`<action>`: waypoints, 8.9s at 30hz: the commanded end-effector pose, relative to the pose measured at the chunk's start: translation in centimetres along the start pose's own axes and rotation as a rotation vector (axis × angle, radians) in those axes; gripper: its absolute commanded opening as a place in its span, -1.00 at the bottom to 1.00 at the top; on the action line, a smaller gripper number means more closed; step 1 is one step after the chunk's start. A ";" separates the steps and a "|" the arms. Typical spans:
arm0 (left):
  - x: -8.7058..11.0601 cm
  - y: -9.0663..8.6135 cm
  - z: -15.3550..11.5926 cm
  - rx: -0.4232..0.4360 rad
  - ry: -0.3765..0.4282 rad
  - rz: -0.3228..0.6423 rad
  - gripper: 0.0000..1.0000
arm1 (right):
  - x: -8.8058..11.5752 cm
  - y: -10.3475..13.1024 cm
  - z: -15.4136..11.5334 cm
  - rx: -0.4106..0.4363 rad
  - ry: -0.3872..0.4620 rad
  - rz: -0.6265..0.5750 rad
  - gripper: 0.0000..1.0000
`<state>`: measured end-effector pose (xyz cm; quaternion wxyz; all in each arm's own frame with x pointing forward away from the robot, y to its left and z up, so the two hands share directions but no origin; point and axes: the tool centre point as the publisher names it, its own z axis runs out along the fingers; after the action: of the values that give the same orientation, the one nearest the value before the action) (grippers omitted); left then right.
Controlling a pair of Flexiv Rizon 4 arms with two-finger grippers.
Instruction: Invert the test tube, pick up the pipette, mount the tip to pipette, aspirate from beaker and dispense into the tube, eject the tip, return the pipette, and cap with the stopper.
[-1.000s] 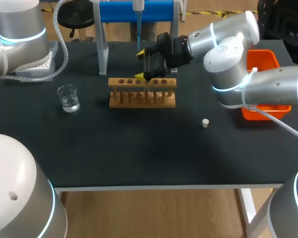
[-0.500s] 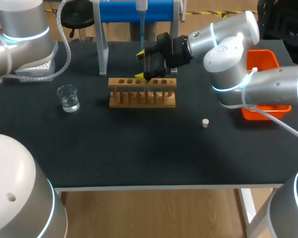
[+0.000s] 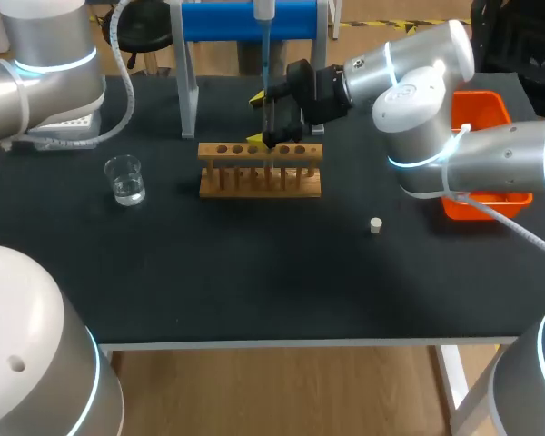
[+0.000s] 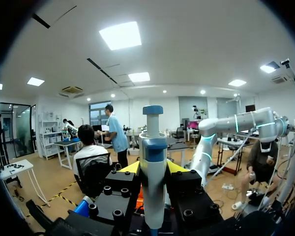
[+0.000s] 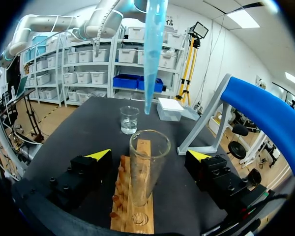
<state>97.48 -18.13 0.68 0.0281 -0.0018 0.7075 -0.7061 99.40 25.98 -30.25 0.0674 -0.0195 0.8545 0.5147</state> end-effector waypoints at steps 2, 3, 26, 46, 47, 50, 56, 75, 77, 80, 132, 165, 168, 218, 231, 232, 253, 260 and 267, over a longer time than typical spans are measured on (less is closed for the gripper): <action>-0.9 0.5 -0.2 0.004 0.004 -0.008 -1.00 | -0.1 0.0 0.0 0.000 0.003 0.000 1.00; -1.0 0.6 -0.2 0.005 0.004 -0.009 -1.00 | -0.1 0.0 0.0 0.000 0.003 0.000 1.00; -1.6 2.2 -0.3 0.012 0.009 -0.043 -1.00 | -0.1 0.0 0.0 0.000 0.003 0.000 1.00; -1.8 2.4 0.5 -0.016 0.034 0.004 -1.00 | -0.1 0.0 0.0 0.000 0.003 0.000 1.00; -1.9 2.4 0.6 -0.015 0.035 0.004 -1.00 | -0.1 0.0 0.0 0.000 0.003 0.000 1.00; -1.9 2.4 0.7 -0.004 0.041 -0.002 -1.00 | -0.1 0.0 0.0 0.000 0.003 0.000 1.00; -1.7 2.5 0.9 0.002 0.054 -0.011 -1.00 | -0.1 0.0 0.0 0.000 0.003 0.000 1.00; -0.7 2.8 0.2 -0.030 0.039 -0.038 -1.00 | -0.1 0.0 0.0 0.000 0.003 0.000 1.00; -0.8 2.8 0.1 -0.032 0.038 -0.035 -1.00 | -0.1 0.0 0.0 0.000 0.003 0.000 1.00; -0.9 3.0 0.0 -0.033 0.038 -0.024 -1.00 | -0.1 0.0 0.0 0.000 0.003 0.000 1.00; -0.2 4.4 0.4 -0.004 0.098 0.039 -1.00 | -0.1 0.0 0.0 0.000 0.003 0.000 1.00; -0.3 6.1 1.5 -0.015 0.135 0.005 -1.00 | -0.1 0.0 0.0 0.000 0.003 0.000 1.00; -0.4 6.3 1.4 -0.017 0.133 0.000 -1.00 | -0.1 0.0 0.0 0.000 0.003 0.000 1.00; -1.2 8.2 1.5 -0.029 0.122 -0.041 -1.00 | -0.1 0.0 0.0 0.000 0.003 0.000 1.00; -1.4 8.6 1.6 -0.025 0.120 -0.047 -1.00 | -0.1 0.0 0.0 0.000 0.003 0.000 1.00; -1.4 8.6 1.5 -0.024 0.119 -0.047 -1.00 | -0.1 0.0 0.0 0.000 0.003 0.000 1.00; -1.3 8.6 1.5 -0.027 0.119 -0.049 -1.00 | 0.0 0.1 -0.5 -0.001 0.011 0.000 1.00; -1.3 8.6 1.5 -0.027 0.119 -0.049 -1.00 | -0.2 0.1 -2.4 0.000 0.005 -0.005 1.00; -1.3 8.6 1.5 -0.027 0.119 -0.049 -1.00 | -0.5 -0.2 -4.9 -0.013 -0.013 0.001 1.00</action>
<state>99.05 -19.55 -7.86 -0.0304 0.0213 0.7172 -0.6959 100.08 22.95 -28.81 0.0725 -0.0153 0.8516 0.5190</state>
